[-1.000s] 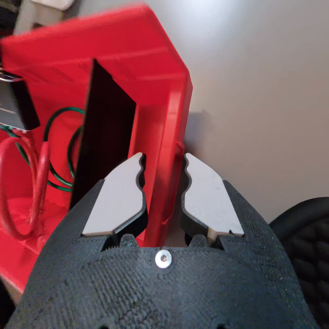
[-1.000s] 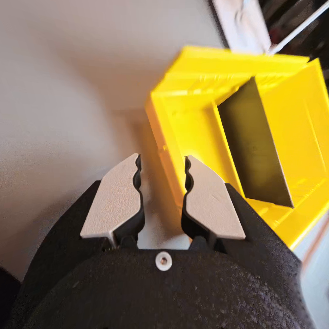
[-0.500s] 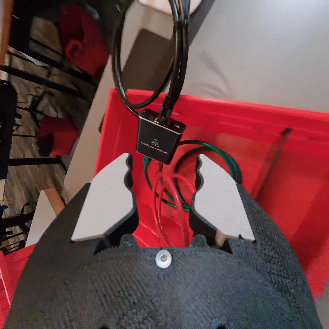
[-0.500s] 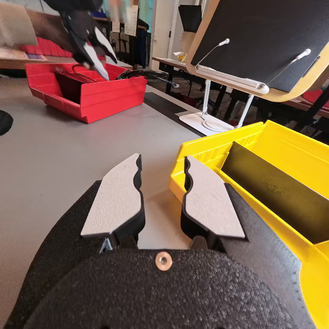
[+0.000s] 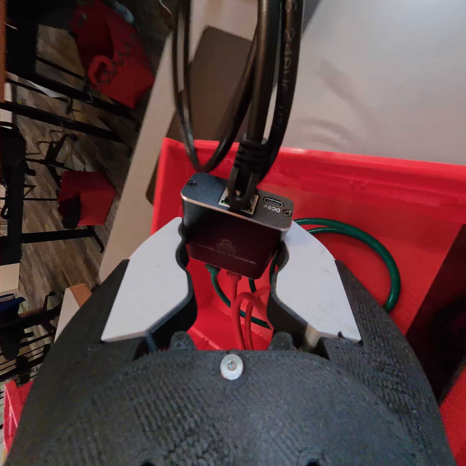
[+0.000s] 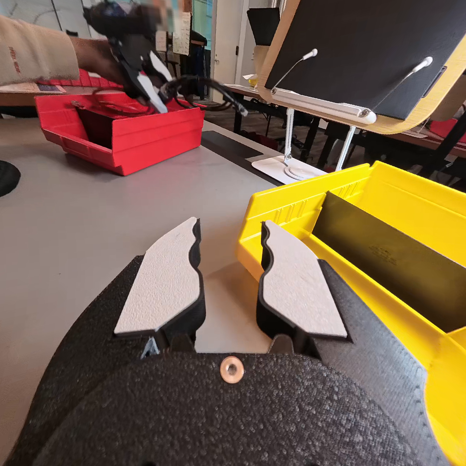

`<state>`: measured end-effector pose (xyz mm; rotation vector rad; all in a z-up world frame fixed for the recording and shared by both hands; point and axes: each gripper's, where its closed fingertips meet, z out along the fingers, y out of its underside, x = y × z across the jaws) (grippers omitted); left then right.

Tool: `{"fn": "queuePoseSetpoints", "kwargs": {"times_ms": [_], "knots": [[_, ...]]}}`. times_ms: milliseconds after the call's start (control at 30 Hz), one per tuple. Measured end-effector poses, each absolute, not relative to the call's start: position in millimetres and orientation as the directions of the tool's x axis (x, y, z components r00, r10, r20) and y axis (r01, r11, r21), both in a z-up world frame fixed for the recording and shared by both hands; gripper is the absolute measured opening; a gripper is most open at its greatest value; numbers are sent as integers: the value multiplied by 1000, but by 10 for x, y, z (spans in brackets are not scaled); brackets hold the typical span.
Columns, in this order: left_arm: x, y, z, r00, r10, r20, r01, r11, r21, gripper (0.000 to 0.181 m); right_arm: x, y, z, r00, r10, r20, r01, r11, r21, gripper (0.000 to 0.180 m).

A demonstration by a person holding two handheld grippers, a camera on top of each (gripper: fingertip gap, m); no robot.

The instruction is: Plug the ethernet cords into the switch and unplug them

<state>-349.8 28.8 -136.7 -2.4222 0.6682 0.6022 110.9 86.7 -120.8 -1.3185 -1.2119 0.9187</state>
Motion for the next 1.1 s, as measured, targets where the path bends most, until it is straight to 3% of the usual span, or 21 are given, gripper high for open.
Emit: {"fn": "queuePoseSetpoints", "kwargs": {"times_ms": [200, 400, 600, 700, 833, 1100], "knots": [[-3510, 125, -335, 805, -161, -571, -536, -611, -583, 69, 1018, 790, -1077, 168, 976, 141, 138, 118, -983, 45], [-3263, -99, 861, 835, -3, -550, -507, -391, -768, 69, 753, 570, -608, 111, 976, 189, 73, 182, -981, 45], [-2446, -172, 1564, 889, -54, -455, -457, -166, -874, 68, 311, 189, 198, 33, 973, 228, -58, 230, -972, 45], [-1860, -103, 1535, 891, -146, -430, -446, -97, -890, 68, 130, -64, 558, -4, 972, 233, -108, 232, -967, 46], [-1095, 42, 1113, 876, -258, -408, -437, -64, -897, 68, 29, -310, 763, -25, 979, 203, -136, 198, -971, 47], [-311, 348, 113, 840, -236, -489, -526, -130, -841, 67, -147, -84, 318, 41, 999, 29, 24, 28, -999, 52]]}}
